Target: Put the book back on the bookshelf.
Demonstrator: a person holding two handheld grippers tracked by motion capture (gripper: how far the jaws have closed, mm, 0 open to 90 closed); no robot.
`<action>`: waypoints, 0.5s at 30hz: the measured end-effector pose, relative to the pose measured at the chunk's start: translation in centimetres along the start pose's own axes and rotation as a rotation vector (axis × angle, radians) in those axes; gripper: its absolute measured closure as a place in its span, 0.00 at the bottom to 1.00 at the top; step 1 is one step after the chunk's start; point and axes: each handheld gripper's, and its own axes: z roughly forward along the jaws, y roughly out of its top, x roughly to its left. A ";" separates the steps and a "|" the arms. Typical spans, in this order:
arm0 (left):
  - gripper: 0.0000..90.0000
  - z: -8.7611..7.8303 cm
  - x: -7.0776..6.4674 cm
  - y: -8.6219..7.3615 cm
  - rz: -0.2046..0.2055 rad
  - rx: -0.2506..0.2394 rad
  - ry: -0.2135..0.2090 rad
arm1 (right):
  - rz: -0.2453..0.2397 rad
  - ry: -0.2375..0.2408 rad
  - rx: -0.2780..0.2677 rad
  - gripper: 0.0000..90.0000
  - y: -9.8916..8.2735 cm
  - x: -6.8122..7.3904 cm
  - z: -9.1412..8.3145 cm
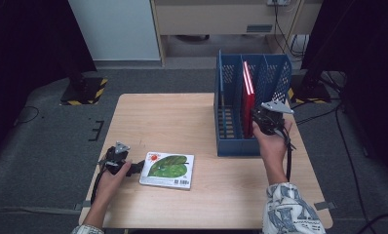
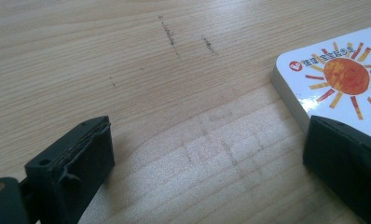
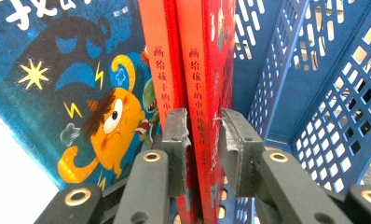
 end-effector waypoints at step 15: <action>0.01 0.0 0.0 0.0 0.000 0.000 0.000 | 0.020 0.070 -0.006 0.63 -0.9 0.8 -1.7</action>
